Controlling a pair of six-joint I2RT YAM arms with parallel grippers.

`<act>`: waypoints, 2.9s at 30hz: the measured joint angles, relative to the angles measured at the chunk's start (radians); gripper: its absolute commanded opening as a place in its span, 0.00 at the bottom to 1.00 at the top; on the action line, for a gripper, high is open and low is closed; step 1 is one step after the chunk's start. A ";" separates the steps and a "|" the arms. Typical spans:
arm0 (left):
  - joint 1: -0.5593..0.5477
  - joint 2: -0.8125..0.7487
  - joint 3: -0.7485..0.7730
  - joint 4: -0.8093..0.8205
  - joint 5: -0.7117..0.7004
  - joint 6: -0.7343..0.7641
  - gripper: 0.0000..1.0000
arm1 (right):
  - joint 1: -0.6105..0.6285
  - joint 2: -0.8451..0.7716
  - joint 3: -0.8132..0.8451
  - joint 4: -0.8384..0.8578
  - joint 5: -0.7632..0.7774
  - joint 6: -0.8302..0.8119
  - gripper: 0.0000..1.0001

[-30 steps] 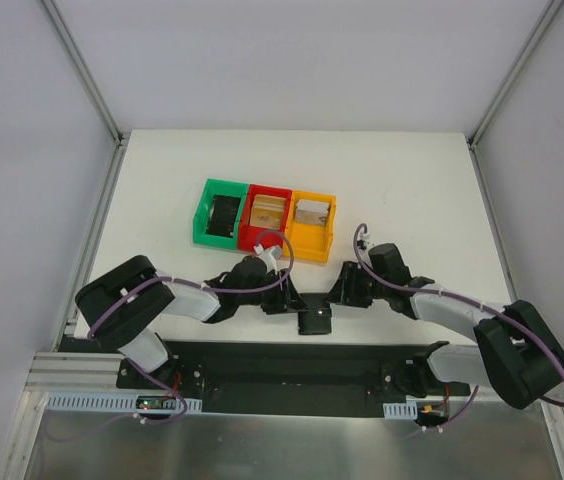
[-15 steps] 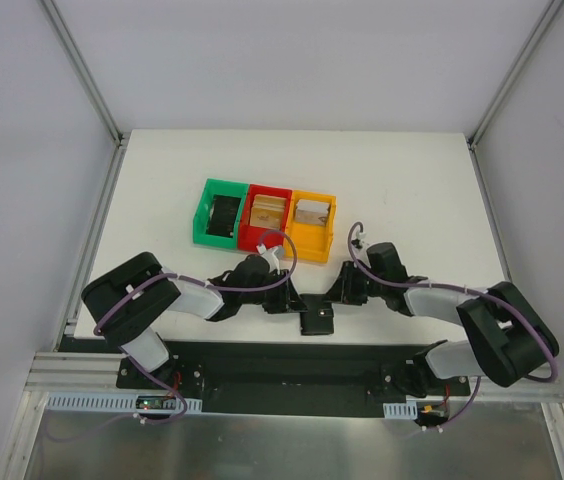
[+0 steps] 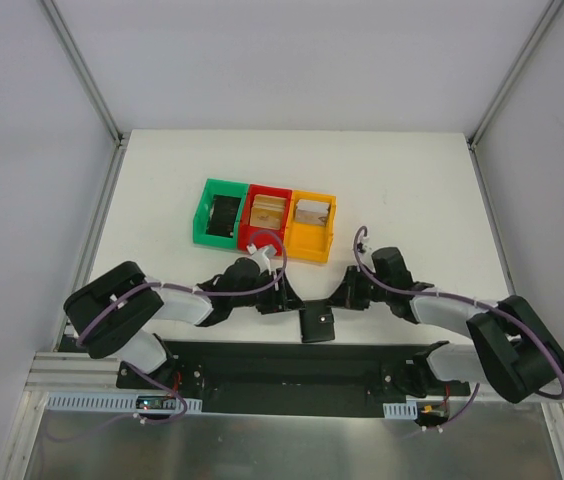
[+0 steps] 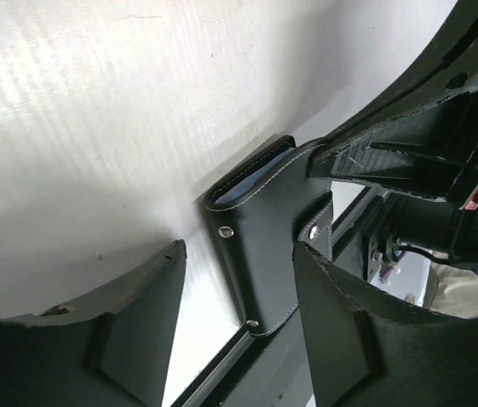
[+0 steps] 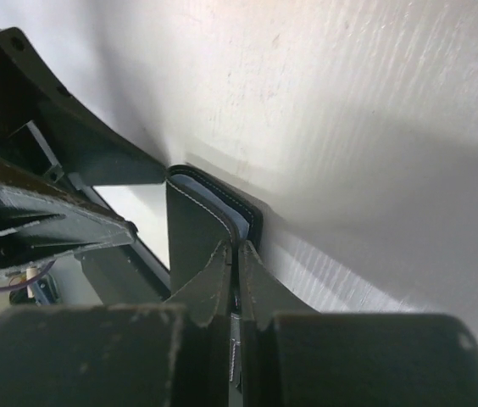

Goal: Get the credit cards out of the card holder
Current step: Pick up the card holder from the corner of the board, then open the card holder.

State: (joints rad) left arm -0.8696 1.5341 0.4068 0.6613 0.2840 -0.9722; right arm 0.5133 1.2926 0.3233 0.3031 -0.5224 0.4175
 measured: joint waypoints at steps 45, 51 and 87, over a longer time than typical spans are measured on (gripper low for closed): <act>0.038 0.031 -0.077 0.506 0.233 -0.110 0.45 | -0.052 -0.289 0.064 -0.099 -0.209 0.148 0.00; 0.038 0.029 -0.077 0.502 0.233 -0.109 0.26 | -0.052 -0.291 0.064 -0.100 -0.214 0.148 0.00; 0.034 -0.476 0.293 -0.596 -0.241 0.272 0.00 | 0.397 -0.380 0.626 -0.811 0.712 -0.369 0.64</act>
State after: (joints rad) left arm -0.8352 1.0580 0.6994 0.0654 0.0433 -0.7002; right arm 0.9104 0.9123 0.9493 -0.5076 0.1898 0.0490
